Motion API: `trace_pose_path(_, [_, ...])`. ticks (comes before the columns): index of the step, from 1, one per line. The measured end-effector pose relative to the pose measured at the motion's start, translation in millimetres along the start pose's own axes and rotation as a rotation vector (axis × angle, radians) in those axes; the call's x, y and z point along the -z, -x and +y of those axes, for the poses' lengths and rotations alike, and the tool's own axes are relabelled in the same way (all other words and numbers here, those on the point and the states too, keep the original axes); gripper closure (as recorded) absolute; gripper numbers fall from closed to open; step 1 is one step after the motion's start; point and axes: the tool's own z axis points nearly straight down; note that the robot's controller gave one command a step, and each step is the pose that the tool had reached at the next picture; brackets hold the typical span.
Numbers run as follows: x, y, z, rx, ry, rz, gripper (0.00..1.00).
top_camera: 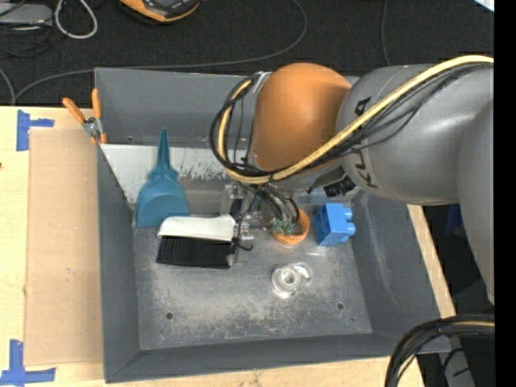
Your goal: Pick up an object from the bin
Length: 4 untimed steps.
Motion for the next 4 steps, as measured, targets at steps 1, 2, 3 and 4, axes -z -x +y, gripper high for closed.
trace_pose_path(1, [-129.9, 16.4, 32.3, -0.108, 0.001, -0.001, 0.0])
trace_pose_path(2, [-42.6, 9.3, 45.6, -0.083, 0.002, -0.008, 0.0])
trace_pose_path(3, [-126.0, 11.3, 34.4, -0.106, -0.001, 0.011, 0.0])
trace_pose_path(4, [-131.4, 10.3, 33.7, -0.168, 0.004, -0.004, 0.0])
